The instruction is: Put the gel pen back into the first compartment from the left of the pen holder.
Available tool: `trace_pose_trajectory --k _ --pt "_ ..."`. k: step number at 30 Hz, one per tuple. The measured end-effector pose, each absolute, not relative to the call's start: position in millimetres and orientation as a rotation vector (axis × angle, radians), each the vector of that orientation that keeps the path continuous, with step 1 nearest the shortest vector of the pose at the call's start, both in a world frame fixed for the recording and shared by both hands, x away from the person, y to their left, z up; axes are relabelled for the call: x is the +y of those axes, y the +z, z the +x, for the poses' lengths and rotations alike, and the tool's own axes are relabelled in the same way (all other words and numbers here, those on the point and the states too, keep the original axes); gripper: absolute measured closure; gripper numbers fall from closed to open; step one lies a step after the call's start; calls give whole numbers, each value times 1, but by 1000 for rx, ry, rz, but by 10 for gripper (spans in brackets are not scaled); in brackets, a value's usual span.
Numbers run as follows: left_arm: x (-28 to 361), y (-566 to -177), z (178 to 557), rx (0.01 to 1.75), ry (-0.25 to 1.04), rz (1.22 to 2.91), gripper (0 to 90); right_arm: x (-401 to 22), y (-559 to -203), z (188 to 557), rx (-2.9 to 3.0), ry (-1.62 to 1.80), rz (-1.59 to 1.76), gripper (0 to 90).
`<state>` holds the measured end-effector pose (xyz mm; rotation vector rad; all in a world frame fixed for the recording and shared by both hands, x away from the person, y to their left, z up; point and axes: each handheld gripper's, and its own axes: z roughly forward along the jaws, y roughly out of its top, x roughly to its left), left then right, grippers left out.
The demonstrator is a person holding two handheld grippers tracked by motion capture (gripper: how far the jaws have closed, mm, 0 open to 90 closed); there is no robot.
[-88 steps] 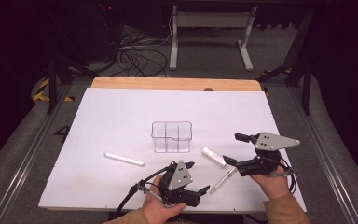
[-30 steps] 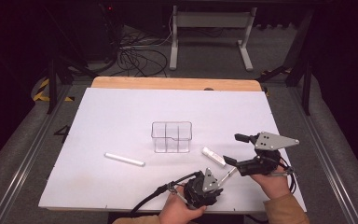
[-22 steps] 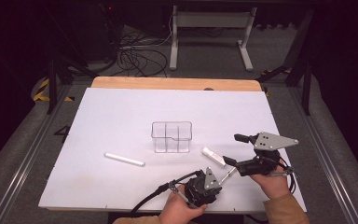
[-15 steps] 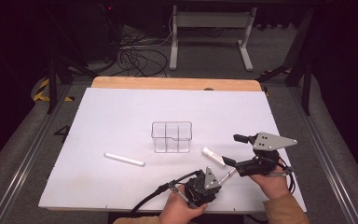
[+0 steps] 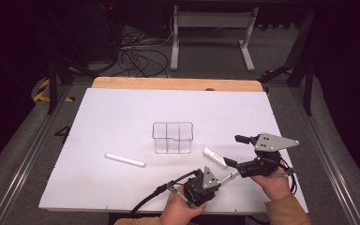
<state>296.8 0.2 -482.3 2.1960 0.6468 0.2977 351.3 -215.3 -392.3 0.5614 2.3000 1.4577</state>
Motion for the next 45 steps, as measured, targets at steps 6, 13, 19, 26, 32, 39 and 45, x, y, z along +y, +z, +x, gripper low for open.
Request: trace_pose_trajectory --k 6,13,19,26,32,39,45 --pt "6 -472 293 610 314 2205 803 -218 -391 351 2288 1466 561 153" --pt "17 -460 289 576 340 2207 803 -221 -388 349 2265 1473 566 154" --pt "23 -455 288 571 329 2206 803 -222 -387 348 2260 1479 567 154" --pt "38 -447 286 572 326 2236 803 -223 -386 348 2258 1481 568 155" --pt "50 -437 283 558 320 2238 802 -223 -386 348 2259 1481 568 155" --pt "68 -420 285 544 283 2272 803 -223 -387 349 2260 1476 568 155" --pt "82 -408 285 558 261 2260 803 -224 -387 349 2258 1478 572 155"
